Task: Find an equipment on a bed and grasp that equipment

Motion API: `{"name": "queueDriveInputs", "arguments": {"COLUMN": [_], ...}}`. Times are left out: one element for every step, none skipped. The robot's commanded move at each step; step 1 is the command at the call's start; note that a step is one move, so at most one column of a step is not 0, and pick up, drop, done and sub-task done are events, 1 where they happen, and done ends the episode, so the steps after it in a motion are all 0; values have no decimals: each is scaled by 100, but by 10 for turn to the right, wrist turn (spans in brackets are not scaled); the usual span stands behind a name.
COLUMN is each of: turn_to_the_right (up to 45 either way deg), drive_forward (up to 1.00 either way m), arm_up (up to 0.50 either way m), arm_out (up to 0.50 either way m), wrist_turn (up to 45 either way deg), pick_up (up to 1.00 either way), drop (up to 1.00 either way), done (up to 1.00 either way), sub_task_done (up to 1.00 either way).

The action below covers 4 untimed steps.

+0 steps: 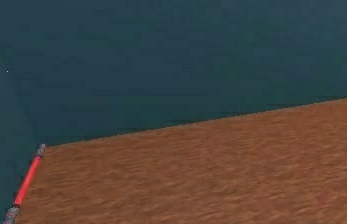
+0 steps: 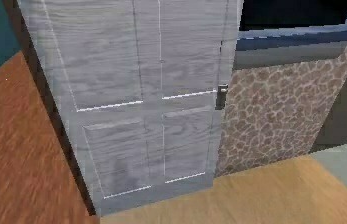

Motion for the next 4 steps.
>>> {"name": "queueDriveInputs", "arguments": {"turn_to_the_right": [0, 270, 0, 420], "drive_forward": [60, 0, 60, 0], "arm_up": [0, 0, 0, 0], "arm_out": [0, 0, 0, 0], "wrist_turn": [0, 0, 0, 0], "pick_up": [0, 0, 0, 0], "drop": [0, 0, 0, 0], "done": [0, 0, 0, 0], "sub_task_done": [0, 0, 0, 0]}}
